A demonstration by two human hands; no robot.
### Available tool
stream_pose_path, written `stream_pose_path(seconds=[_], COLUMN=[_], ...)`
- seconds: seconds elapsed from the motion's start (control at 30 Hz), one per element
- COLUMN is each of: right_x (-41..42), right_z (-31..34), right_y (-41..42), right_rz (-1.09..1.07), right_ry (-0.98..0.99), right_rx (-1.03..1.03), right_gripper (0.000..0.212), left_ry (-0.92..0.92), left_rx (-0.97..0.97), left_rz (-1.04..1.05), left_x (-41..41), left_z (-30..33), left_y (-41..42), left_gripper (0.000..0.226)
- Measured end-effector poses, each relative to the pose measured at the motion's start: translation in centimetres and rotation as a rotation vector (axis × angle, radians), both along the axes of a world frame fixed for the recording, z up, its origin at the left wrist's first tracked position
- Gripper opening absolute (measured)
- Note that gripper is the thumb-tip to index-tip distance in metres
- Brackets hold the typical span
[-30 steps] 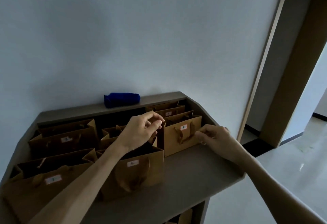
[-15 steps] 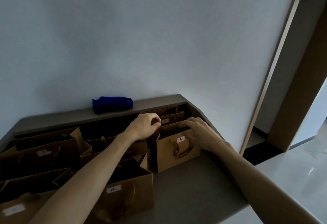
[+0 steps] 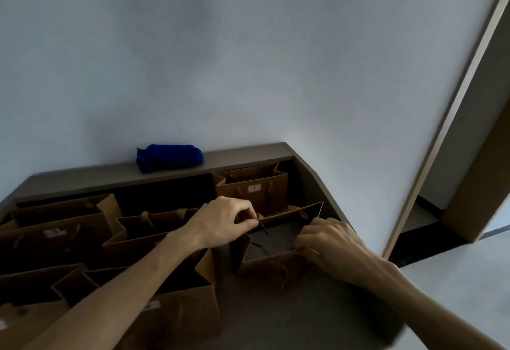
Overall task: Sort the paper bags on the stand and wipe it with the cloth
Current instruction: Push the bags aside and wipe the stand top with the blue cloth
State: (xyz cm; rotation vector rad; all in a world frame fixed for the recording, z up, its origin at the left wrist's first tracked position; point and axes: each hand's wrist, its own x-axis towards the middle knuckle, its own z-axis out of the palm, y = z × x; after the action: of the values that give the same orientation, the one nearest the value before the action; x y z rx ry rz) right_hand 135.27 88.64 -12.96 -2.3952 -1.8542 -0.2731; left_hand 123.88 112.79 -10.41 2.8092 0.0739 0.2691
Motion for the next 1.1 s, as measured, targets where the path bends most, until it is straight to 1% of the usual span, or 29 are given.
stream_pose_path(seconds=[0.13,0.27,0.37,0.47,0.57,0.67,0.73,0.8,0.87,0.93,1.03,1.1], right_x=[-0.1,-0.1,0.2,1.1,2.1,3.1,4.0,5.3,6.7,7.8,8.7,9.0], right_z=[-1.0,-0.7,-0.3,0.0,0.9,1.9,3.0,4.0,4.7,5.0,4.5,3.9], right_y=[-0.6,-0.5,0.0,1.3,3.2,4.9,6.1,7.6,9.1,10.5,12.1,12.7], right_rz=[0.028,0.040,0.043,-0.004,-0.042,-0.061,-0.073,-0.099,-0.123,-0.150,-0.216,-0.249], right_ry=[-0.055,-0.050,-0.066,-0.077,-0.002,0.072,0.189,0.291,0.309,0.295,0.289,0.280], right_rx=[0.028,0.045,0.068,0.092,0.070,0.002,0.019,0.093,0.184,0.229,0.153,0.056], right_gripper=[0.011,0.023,0.014,0.014,0.019,0.027,0.030,0.029,0.027,0.031,0.048,0.053], left_ry=[-0.009,-0.020,-0.025,-0.054,-0.033,0.015,-0.007,-0.052,-0.069,-0.036,0.082,0.130], left_rx=[0.030,0.059,0.057,0.100,0.133,0.139,0.144,0.127,0.130,0.148,0.126,0.109], left_rz=[-0.059,-0.066,-0.048,-0.005,0.051,0.096,0.132,0.176,0.232,0.302,0.337,0.307], left_x=[-0.7,-0.7,-0.3,0.9,2.3,3.5,4.3,5.0,5.8,6.4,6.7,6.3], left_z=[0.0,0.0,0.1,0.3,0.5,0.6,0.7,0.8,0.8,0.7,0.4,0.2], left_y=[-1.1,-1.3,-0.8,-0.1,1.2,2.2,2.8,3.4,4.3,5.0,5.7,5.9], left_gripper=[0.021,0.018,0.018,0.015,0.014,0.019,0.026,0.029,0.029,0.034,0.048,0.049])
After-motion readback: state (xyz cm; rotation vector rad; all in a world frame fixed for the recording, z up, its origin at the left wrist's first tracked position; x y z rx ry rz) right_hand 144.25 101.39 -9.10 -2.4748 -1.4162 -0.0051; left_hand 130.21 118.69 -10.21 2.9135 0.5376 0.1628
